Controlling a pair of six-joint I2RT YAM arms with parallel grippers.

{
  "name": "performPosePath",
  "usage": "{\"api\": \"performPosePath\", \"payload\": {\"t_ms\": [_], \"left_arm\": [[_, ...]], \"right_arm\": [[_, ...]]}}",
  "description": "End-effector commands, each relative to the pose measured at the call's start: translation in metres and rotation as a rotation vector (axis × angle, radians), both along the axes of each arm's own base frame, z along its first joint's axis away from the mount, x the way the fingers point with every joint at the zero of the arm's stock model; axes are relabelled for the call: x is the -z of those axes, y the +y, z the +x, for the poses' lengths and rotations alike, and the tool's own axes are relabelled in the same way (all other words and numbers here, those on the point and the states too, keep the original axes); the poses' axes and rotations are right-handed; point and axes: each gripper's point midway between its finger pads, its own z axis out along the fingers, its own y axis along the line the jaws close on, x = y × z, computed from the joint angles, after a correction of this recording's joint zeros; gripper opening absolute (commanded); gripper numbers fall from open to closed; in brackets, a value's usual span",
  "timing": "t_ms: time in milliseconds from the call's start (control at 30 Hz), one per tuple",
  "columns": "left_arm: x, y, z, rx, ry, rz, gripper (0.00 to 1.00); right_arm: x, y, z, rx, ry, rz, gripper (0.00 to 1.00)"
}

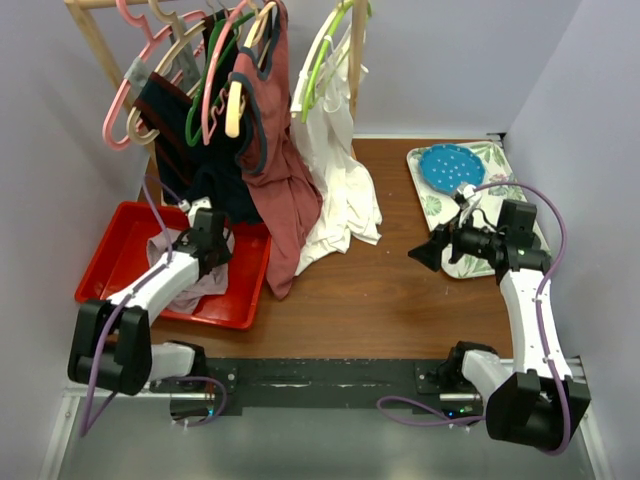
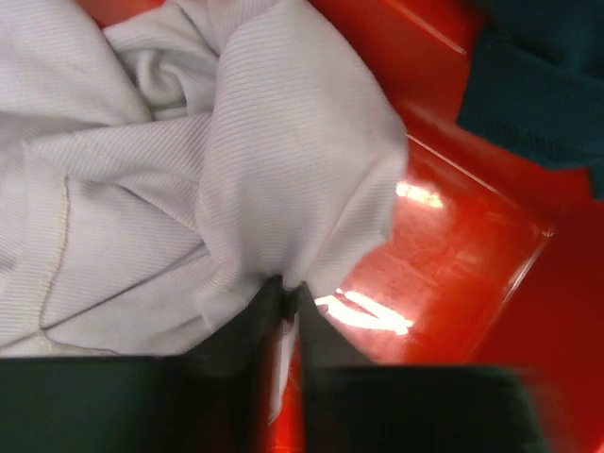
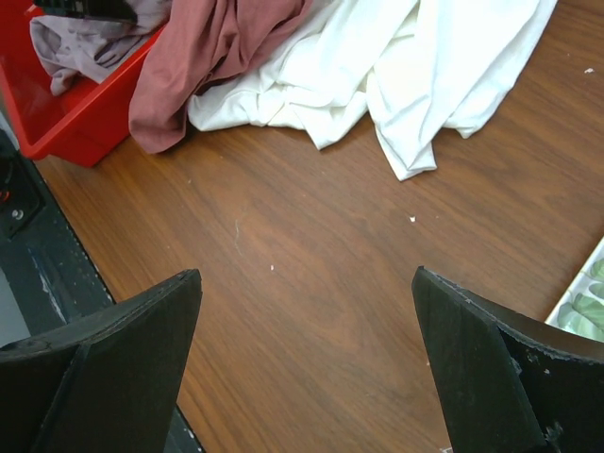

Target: Place the tank top on the hanger

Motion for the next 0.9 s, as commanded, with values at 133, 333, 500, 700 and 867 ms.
{"api": "performPosePath", "payload": {"t_ms": [133, 333, 500, 700, 867], "left_arm": [[-0.139, -0.009, -0.006, 0.043, -0.399, -0.117, 0.0], [-0.323, -0.064, -0.056, 0.445, -0.814, -0.299, 0.0], [-0.426, -0.121, -0.106, 0.863, -0.985, -0.452, 0.0], [-0.523, -0.156, -0.143, 1.172, -1.11, -0.57, 0.0], [-0.566, -0.187, -0.155, 1.339, -1.187, -0.705, 0.0]], "right_arm": [[-0.023, 0.005, -0.005, -0.051, -0.082, -0.001, 0.99], [-0.025, 0.004, -0.006, -0.055, -0.1, -0.014, 0.99], [-0.032, 0.007, -0.012, -0.084, -0.146, -0.019, 0.99], [-0.047, 0.01, -0.025, -0.147, -0.212, -0.062, 0.99], [-0.078, 0.021, -0.049, -0.279, -0.295, -0.072, 0.99]]}}
